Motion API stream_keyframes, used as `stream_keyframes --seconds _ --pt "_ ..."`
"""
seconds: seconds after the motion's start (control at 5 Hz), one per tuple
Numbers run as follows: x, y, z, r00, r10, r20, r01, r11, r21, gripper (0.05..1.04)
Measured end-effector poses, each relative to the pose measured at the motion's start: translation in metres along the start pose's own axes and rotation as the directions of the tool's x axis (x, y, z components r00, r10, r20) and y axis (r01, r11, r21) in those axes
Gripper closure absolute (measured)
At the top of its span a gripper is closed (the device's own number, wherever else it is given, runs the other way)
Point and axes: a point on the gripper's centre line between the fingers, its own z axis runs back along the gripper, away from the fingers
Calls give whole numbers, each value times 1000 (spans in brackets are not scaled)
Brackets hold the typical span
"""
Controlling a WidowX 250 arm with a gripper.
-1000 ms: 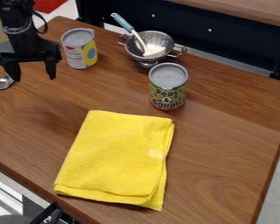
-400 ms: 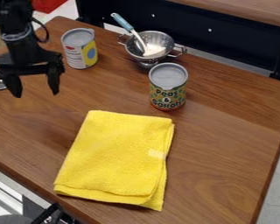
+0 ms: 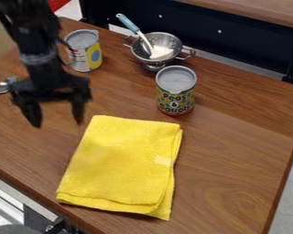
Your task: Move the yellow cloth to the right side of the table
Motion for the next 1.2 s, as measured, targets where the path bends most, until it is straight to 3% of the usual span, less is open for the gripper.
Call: stream_keyframes --seconds 0.2,0.4,0.6,0.8,1.0,1.2 --pt "-28 -23 -3 1000 -9 -15 9 1000 13 87" --pt "-45 -45 -6 1000 6 8 -6 999 43 133" --pt "-52 -62 -12 1000 3 26 -3 1000 18 402" --pt "-51 -71 -18 1000 1 29 1 999 -47 696" --pt "-42 -66 -28 1000 -11 28 13 997 -80 916" --pt "-29 -63 -32 1000 -21 20 23 996 -91 1028"
